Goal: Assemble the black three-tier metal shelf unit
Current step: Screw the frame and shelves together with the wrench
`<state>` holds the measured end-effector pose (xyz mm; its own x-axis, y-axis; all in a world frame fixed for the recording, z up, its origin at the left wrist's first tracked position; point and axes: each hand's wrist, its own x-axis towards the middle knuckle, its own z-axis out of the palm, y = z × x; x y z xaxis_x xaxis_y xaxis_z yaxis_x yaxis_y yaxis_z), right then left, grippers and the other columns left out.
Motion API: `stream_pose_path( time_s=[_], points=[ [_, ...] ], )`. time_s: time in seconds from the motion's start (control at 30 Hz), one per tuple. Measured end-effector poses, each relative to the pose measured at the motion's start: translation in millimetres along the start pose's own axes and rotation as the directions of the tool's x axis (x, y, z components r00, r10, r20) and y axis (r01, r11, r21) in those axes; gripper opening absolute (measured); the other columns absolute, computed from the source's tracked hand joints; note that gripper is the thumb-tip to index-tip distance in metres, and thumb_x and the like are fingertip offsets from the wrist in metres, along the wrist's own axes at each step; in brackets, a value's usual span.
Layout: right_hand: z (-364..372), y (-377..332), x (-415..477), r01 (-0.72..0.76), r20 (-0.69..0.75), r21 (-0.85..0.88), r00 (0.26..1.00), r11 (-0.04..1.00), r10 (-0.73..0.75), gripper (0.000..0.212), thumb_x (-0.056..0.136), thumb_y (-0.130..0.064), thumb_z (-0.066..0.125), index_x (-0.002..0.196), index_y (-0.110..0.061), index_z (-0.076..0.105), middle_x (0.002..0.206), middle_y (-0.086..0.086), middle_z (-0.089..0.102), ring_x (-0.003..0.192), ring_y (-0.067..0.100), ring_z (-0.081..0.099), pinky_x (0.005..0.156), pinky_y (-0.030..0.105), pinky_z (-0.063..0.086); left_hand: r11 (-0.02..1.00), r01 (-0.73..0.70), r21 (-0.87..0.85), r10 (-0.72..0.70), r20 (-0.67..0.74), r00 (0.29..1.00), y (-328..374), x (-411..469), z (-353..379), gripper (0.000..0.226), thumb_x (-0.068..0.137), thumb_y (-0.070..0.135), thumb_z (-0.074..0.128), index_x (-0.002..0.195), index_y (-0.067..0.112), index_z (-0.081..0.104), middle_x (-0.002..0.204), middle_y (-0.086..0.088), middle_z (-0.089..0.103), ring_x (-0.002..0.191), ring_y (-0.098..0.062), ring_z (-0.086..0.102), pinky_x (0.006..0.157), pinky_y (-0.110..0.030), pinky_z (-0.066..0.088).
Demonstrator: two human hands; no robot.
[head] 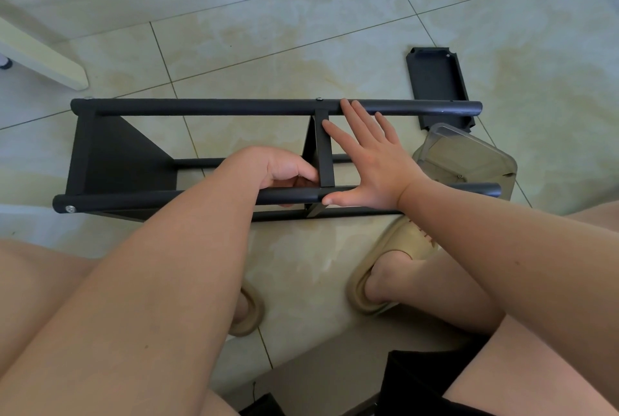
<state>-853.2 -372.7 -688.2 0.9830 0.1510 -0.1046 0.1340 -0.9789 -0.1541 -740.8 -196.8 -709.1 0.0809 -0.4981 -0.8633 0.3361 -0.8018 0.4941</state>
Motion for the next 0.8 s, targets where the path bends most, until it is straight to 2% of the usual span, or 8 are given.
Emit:
stream_pose_path(
  time_s=[0.17,0.37,0.47,0.53,0.6,0.63,0.7,0.8],
  points=[
    [-1,0,0,-0.003,0.010,-0.006,1.000,1.000,0.003,0.120,0.069,-0.094,0.039,0.162,-0.023,0.014,0.169,0.015,-0.003,0.156,0.030,-0.005,0.125,0.053,0.000,0.998,-0.057,-0.011,0.057,0.010,0.998,-1,-2,0,0.018,0.095,0.015,0.054,0.090,0.014,0.071,0.070,0.002,0.068,0.066,-0.015,0.060,0.063,-0.027,0.044],
    [-1,0,0,0.002,0.006,0.000,1.000,1.000,-0.002,0.120,0.069,-0.094,0.039,0.162,-0.023,0.015,0.169,0.015,-0.002,0.156,0.031,-0.005,0.125,0.053,0.000,0.995,-0.088,-0.043,0.088,0.003,0.996,-1,-2,1,0.018,0.095,0.008,0.053,0.093,0.013,0.069,0.077,-0.002,0.067,0.075,-0.018,0.059,0.075,-0.029,0.045],
    [0,1,1,0.008,0.006,0.004,1.000,1.000,-0.008,0.120,0.069,-0.094,0.038,0.162,-0.022,0.016,0.169,0.016,-0.001,0.156,0.031,-0.004,0.125,0.054,0.000,0.985,-0.129,-0.111,0.129,-0.005,0.992,1,-8,3,0.022,0.095,0.000,0.049,0.089,0.012,0.066,0.075,0.000,0.067,0.067,-0.013,0.062,0.069,-0.023,0.048],
    [-1,2,3,0.014,0.019,0.013,1.000,1.000,-0.014,0.120,0.069,-0.095,0.037,0.162,-0.022,0.016,0.169,0.016,-0.001,0.156,0.031,-0.005,0.125,0.054,0.000,0.961,-0.169,-0.220,0.152,-0.089,0.984,4,-12,5,0.025,0.094,-0.003,0.047,0.094,0.012,0.067,0.083,-0.001,0.071,0.070,-0.011,0.066,0.067,-0.021,0.050],
    [-3,4,5,0.012,0.043,0.019,0.999,1.000,-0.013,0.120,0.069,-0.096,0.035,0.162,-0.024,0.013,0.169,0.014,-0.004,0.156,0.030,-0.008,0.125,0.053,-0.002,0.936,-0.216,-0.278,0.137,-0.278,0.951,7,-12,5,0.029,0.093,-0.003,0.048,0.105,0.013,0.069,0.095,-0.001,0.074,0.079,-0.012,0.069,0.066,-0.023,0.053],
    [-4,6,7,0.009,0.060,0.021,0.998,1.000,-0.010,0.120,0.068,-0.096,0.035,0.163,-0.025,0.011,0.169,0.013,-0.006,0.156,0.028,-0.011,0.125,0.052,-0.004,0.949,-0.224,-0.223,0.131,-0.368,0.920,8,-15,5,0.031,0.092,-0.001,0.049,0.108,0.015,0.070,0.096,0.000,0.075,0.082,-0.014,0.069,0.065,-0.024,0.053],
    [-7,8,12,0.007,0.090,0.023,0.996,1.000,-0.009,0.122,0.066,-0.097,0.034,0.162,-0.027,0.008,0.169,0.011,-0.010,0.155,0.024,-0.015,0.124,0.049,-0.009,0.986,-0.144,0.083,0.166,-0.457,0.874,8,-24,2,0.027,0.092,0.007,0.052,0.107,0.014,0.073,0.099,-0.004,0.075,0.085,-0.018,0.068,0.069,-0.030,0.055],
    [-13,7,25,-0.002,0.124,0.031,0.992,1.000,-0.002,0.128,0.059,-0.105,0.022,0.162,-0.031,0.004,0.169,0.007,-0.015,0.154,0.019,-0.020,0.123,0.047,-0.015,0.894,0.080,0.441,0.126,-0.417,0.900,3,-50,-6,0.029,0.097,0.030,0.051,0.097,0.013,0.074,0.096,-0.005,0.076,0.087,-0.021,0.068,0.091,-0.039,0.053]
  ],
)
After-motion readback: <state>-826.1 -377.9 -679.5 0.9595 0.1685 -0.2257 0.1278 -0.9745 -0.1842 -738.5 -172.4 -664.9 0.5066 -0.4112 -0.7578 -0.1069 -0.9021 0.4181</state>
